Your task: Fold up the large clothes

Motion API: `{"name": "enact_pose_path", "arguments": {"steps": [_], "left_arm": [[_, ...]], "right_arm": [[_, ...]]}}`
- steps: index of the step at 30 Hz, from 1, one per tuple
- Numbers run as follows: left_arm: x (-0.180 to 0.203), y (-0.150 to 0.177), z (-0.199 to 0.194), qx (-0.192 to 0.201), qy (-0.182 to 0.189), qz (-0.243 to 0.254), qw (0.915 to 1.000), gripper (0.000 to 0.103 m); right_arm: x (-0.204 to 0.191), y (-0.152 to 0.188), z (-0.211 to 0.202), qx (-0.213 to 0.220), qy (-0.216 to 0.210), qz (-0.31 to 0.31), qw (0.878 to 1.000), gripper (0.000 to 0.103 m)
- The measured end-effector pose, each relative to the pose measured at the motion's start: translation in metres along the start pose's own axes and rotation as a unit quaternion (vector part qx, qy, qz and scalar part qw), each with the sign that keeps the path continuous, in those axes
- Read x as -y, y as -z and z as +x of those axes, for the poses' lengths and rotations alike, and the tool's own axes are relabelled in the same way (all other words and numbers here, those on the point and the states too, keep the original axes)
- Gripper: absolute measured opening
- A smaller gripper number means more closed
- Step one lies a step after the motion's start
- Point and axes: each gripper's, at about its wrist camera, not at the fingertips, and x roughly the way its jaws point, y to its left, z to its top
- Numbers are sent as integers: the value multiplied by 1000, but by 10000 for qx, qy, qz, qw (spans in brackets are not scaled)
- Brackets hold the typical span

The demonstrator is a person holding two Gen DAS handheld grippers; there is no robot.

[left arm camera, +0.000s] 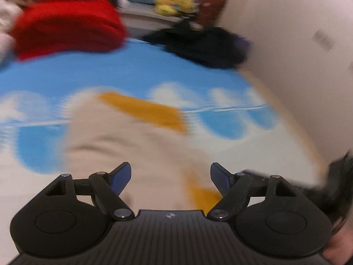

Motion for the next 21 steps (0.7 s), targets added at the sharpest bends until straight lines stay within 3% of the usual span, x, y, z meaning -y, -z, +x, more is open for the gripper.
{"name": "enact_pose_path", "arguments": {"steps": [3,7,9,10,12,14,18,19,21], "left_arm": [[-13,22,-27,-20,-394,28,9992,83],[-31,62,-36,-26,-528,-221,9984,83],[-47,76,-30,-349,-579,-433,9968,83],[-51,80,-20,-598,-744,-476,9943,83],[-57,84,-21,-563,-759,-453,9945,83],[-66,83,-19,-633,-677,-486,9945,83],[-77,81,-9,-832,-358,-797,9927,83],[-77,83,-8,-875,-216,-831,9925,83],[-75,85,-4,-953,-73,-780,9924,84]], "right_arm": [[-5,7,27,-578,-47,243,9980,48],[0,20,56,-1211,280,520,9909,48],[0,27,64,-1437,288,529,9878,47],[-3,32,66,-1509,270,459,9871,43],[-11,37,66,-1511,294,141,9880,10],[-18,37,58,-1280,197,-89,9915,4],[-16,11,-6,196,-773,56,9968,2],[-13,7,-20,464,-808,2,9957,2],[-4,4,-27,522,-337,-114,9980,2]]}}
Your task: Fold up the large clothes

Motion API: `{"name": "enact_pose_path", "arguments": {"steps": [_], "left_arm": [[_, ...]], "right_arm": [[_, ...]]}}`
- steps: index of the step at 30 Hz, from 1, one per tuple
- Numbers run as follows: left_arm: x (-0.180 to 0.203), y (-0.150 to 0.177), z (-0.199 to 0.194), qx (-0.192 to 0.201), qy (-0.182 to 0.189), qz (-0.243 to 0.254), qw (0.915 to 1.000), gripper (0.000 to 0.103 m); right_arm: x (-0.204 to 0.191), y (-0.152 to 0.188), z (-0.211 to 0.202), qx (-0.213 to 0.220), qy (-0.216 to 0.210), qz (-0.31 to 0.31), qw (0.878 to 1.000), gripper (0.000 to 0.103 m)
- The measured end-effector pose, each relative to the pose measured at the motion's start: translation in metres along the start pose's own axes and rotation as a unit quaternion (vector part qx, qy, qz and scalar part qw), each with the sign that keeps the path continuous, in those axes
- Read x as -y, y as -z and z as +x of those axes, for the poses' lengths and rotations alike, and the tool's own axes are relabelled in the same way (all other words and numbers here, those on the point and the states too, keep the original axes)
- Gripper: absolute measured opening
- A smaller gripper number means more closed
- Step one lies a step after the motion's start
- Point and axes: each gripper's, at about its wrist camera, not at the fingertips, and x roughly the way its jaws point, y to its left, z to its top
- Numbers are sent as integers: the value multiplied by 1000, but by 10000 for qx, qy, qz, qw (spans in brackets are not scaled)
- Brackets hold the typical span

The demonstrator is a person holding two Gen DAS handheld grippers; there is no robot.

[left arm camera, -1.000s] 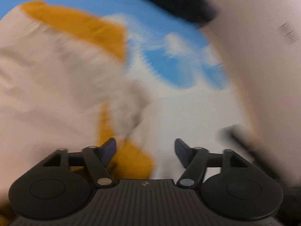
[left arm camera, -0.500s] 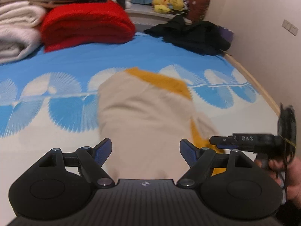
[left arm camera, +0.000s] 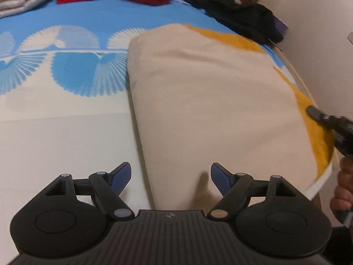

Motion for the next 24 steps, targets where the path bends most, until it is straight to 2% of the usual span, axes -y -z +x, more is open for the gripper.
{"name": "enact_pose_path", "arguments": {"steps": [2,4,7,8,10,11,12,14,16,18,19,21,22,24], "left_arm": [[8,3,5,-56,61,185,9998,84],[17,5,13,-149,168,386,9990,84],[31,15,30,-394,223,832,9955,84],[35,23,45,-620,6,1068,9923,84],[39,43,76,-1143,-577,1546,9796,85],[40,48,82,-1225,-653,1694,9757,85],[42,48,81,-1188,-622,1755,9753,84],[42,41,66,-1044,-341,1743,9786,84],[43,38,47,-838,0,1744,9811,83],[44,45,47,-925,229,1798,9791,84],[44,54,60,-1196,83,1887,9747,84],[43,67,80,-1470,-167,1950,9696,86],[45,68,82,-1488,-171,1977,9687,86],[49,67,79,-1431,-179,2025,9686,86]], "right_arm": [[18,6,10,-429,624,101,9971,2],[36,17,25,-933,1145,241,9887,2],[34,27,32,-1066,1358,-94,9849,2],[32,29,36,-1124,1414,-216,9833,2],[34,37,45,-1386,1671,-331,9756,2],[37,41,51,-1546,1776,-299,9714,2],[38,43,57,-1624,1847,-280,9689,2],[33,41,61,-1514,1974,-448,9675,2],[28,38,58,-1272,1938,-516,9714,2],[22,34,47,-896,1783,-530,9784,2],[19,31,41,-669,1655,-561,9823,2],[13,27,29,-319,1390,-702,9873,0],[13,28,30,-337,1466,-825,9852,0],[20,35,40,-622,1978,-946,9737,0]]}}
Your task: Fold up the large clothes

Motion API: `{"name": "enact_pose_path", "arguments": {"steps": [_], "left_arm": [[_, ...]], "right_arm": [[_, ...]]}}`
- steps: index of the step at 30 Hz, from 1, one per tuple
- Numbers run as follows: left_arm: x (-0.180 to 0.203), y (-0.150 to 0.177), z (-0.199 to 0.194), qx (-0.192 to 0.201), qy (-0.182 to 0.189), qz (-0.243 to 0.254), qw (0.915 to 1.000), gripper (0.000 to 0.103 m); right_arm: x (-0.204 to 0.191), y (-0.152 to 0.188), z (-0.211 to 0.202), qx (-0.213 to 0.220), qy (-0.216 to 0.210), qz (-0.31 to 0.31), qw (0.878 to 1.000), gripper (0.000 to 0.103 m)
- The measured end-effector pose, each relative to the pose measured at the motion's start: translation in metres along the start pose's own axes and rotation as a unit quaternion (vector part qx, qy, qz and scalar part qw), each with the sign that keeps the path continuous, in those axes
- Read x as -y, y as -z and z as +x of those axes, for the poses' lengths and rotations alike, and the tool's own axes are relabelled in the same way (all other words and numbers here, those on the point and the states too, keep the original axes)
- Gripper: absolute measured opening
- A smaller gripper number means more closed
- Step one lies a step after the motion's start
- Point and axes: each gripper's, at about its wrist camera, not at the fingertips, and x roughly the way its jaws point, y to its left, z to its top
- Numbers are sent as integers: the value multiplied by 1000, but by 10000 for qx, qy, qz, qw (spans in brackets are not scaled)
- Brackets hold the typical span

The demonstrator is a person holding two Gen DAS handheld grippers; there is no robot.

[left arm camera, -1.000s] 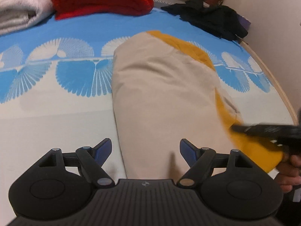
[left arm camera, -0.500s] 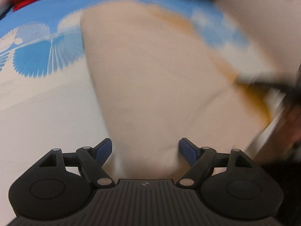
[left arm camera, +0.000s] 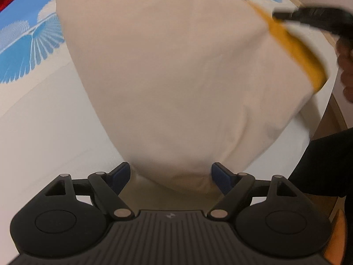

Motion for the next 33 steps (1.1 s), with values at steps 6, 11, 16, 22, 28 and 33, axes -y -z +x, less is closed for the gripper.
{"name": "enact_pose_path", "arguments": {"steps": [6,11,16,22,28,33], "left_arm": [[4,-3,-20,235,39,10,9997,86],[-15,-4,-47,779,72,-453,9959,86],[-38,-10,-62,1067,78,-1181,9872,86],[-41,-18,-24,326,-77,-1277,9912,87],[-52,-19,-42,941,232,-1572,9828,87],[-86,-22,-33,1459,426,-2543,9551,89]], "right_arm": [[26,4,-10,-212,-617,657,9957,13],[28,26,-2,-1125,-817,612,9884,45],[24,35,-9,-1132,-925,483,9881,1],[20,46,7,-1396,-374,184,9893,2],[6,37,-4,-822,-11,6,9966,39],[12,20,11,-734,-506,545,9945,55]]}}
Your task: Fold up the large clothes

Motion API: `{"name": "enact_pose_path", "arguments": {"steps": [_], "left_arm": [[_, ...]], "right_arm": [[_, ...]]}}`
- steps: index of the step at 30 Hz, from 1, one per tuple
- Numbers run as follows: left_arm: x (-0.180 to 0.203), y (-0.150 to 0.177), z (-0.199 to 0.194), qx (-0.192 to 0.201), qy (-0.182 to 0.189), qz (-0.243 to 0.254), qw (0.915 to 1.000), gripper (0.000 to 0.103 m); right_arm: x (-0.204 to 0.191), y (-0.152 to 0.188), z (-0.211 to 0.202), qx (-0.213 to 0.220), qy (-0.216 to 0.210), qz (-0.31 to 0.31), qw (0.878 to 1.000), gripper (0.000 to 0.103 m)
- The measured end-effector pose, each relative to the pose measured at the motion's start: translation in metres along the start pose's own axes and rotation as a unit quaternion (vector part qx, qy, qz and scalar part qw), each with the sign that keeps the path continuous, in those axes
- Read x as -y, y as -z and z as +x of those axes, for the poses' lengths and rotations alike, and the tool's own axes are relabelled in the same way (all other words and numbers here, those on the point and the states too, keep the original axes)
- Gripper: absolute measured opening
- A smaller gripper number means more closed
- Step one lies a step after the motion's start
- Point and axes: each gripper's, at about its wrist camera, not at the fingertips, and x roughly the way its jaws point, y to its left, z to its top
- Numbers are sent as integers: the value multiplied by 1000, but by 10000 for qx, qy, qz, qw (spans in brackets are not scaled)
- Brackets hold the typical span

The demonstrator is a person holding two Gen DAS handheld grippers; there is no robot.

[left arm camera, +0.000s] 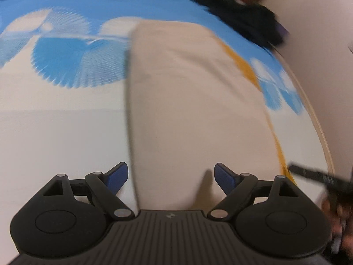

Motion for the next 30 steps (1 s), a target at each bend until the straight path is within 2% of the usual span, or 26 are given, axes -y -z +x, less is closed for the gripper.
{"name": "enact_pose_path", "arguments": {"steps": [1,3,5,6,10,13,16,17,19,21,23,25,28,30], "left_arm": [[-5,-1,6,42,29,-196,9998,89],[-20,-2,16,123,323,-597,9976,89],[-31,-11,28,-21,497,-1124,9924,89],[-34,-16,31,56,683,-1208,9903,90],[-43,-30,59,-22,814,-1520,9850,98],[-42,-38,73,-19,1050,-1709,9797,99],[-32,-48,82,101,1035,-1642,9809,99],[-28,-51,84,164,1006,-1613,9816,98],[-27,-60,94,319,922,-1514,9836,85],[-22,-69,90,453,922,-1359,9854,59],[-20,-80,79,625,1030,-1244,9849,44],[-24,-92,65,813,1007,-1138,9850,43],[-37,-106,45,1010,756,-1092,9860,45],[-57,-116,32,1092,535,-1273,9844,57]], "right_arm": [[-1,-2,7,-122,-29,67,9999,55],[-4,-5,27,-378,-11,157,9992,55],[-6,-5,45,-564,26,252,9981,55],[-7,-5,51,-636,29,308,9975,55],[-7,-9,65,-678,3,454,9967,57],[-7,-11,70,-639,-8,501,9967,49],[-11,-11,69,-590,-63,390,9975,33],[-13,-10,66,-558,-84,336,9978,24],[-16,-11,63,-494,-90,285,9983,16],[-18,-13,58,-357,-88,323,9988,10],[-23,-16,55,-173,-146,375,9990,8],[-31,-21,54,9,-255,416,9988,7],[-54,-28,59,192,-505,429,9976,7],[-73,-30,63,261,-639,340,9970,6]]}}
